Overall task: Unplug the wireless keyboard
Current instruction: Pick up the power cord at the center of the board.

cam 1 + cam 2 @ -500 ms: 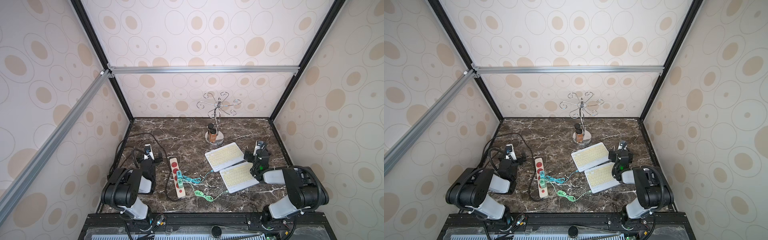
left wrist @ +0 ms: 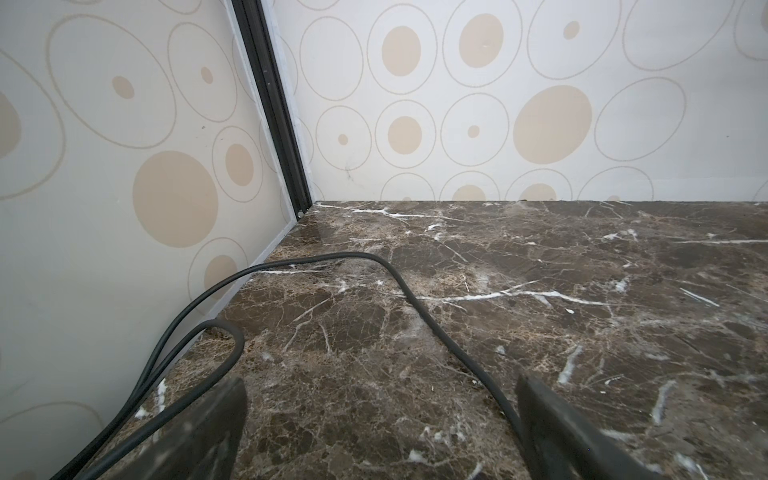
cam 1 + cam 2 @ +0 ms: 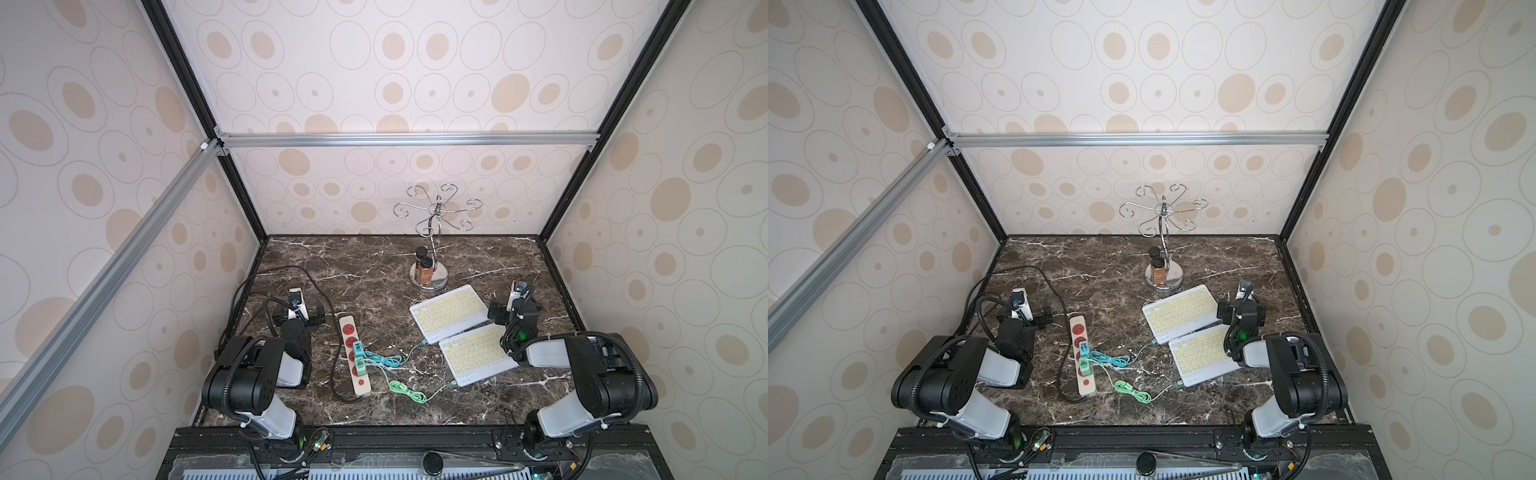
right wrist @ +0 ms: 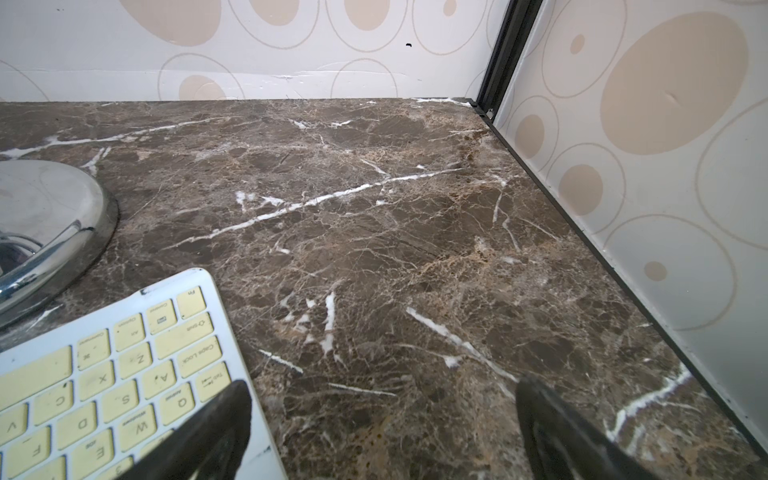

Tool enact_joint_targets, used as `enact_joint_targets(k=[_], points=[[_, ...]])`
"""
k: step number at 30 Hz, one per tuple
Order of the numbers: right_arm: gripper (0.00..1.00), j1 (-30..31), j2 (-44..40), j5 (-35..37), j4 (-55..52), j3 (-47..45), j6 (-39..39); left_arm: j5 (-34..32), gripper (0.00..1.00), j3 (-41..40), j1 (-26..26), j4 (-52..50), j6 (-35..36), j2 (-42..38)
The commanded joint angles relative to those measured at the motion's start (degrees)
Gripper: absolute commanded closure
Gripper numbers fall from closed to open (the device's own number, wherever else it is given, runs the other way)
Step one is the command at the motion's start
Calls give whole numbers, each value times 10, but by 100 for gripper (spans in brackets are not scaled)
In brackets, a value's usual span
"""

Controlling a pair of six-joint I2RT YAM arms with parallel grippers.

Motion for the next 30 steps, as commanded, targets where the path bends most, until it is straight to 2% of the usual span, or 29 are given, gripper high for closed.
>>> enact_joint_targets(k=[1,12,15,22,24,27,30], points=[[0,0,-6,-2,3,1,-4,3,0,9,3,6,5,-2],[0,0,-6,-2,3,1,-4,14,0,5,2,11,10,-3],[0,0,-7,-2,3,0,-4,56,0,-15,0,48,27,-5],[0,0,-8,-4,4,-1,-5,48,0,-34,-4,84,27,-4],[0,0,-11,-24,10,-3,-14,50,0,-41,-3,96,28,-4],[0,0,-21,-48,14,-12,-24,50,0,-62,-3,139,26,-3],[0,0,-51,-38,31,-37,-20,10,0,-114,-4,230,13,-20]])
